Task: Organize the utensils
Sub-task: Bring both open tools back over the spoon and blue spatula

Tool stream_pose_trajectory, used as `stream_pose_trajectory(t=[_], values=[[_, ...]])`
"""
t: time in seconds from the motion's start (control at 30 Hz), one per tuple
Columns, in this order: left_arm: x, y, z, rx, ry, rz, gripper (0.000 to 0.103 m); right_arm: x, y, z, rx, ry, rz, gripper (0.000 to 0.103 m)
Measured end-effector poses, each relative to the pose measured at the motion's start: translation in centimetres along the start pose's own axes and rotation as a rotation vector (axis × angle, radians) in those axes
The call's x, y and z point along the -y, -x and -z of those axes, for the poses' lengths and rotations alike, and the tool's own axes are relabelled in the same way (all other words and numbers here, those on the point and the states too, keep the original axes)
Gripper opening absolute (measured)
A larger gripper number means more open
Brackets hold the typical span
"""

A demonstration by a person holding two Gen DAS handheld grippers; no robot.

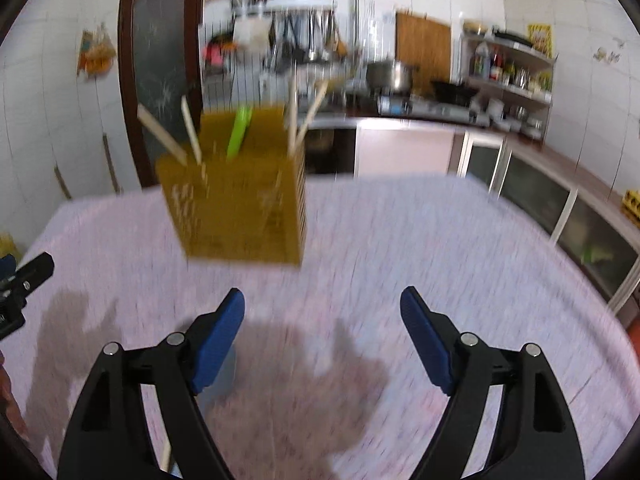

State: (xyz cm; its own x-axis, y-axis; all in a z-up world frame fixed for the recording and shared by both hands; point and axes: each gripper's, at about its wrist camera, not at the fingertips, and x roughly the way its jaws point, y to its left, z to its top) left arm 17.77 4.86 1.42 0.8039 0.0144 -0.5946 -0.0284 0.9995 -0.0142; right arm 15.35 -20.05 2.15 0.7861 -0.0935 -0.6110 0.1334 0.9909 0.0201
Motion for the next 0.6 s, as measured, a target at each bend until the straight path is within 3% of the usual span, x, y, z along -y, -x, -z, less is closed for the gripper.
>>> stream_pose_trajectory(t=[0.1, 0.23, 0.37, 0.6], values=[[-0.5, -1.9, 2.0, -0.082, -0.01, -0.016, 0.098, -0.6, -2.0, 1.7, -0.087, 0.013, -0.011, 0.079], [-1.2, -3.8, 3.2, -0.148, 0.003, -0.037, 0.098, -1.3, -3.3, 2.6, -0.14, -0.001, -0.021, 0.079], [-1.3, -4.6, 3.3, -0.152, -0.031, -0.081, 0.098, -3.3, -3.9, 3.3, -0.178, 0.023, -0.035, 0.079], [-1.9, -5.4, 3.5, -0.191, -0.025, -0.059, 0.098, -6.0, -5.2, 3.3, -0.247, 0.049, -0.002, 0.077]])
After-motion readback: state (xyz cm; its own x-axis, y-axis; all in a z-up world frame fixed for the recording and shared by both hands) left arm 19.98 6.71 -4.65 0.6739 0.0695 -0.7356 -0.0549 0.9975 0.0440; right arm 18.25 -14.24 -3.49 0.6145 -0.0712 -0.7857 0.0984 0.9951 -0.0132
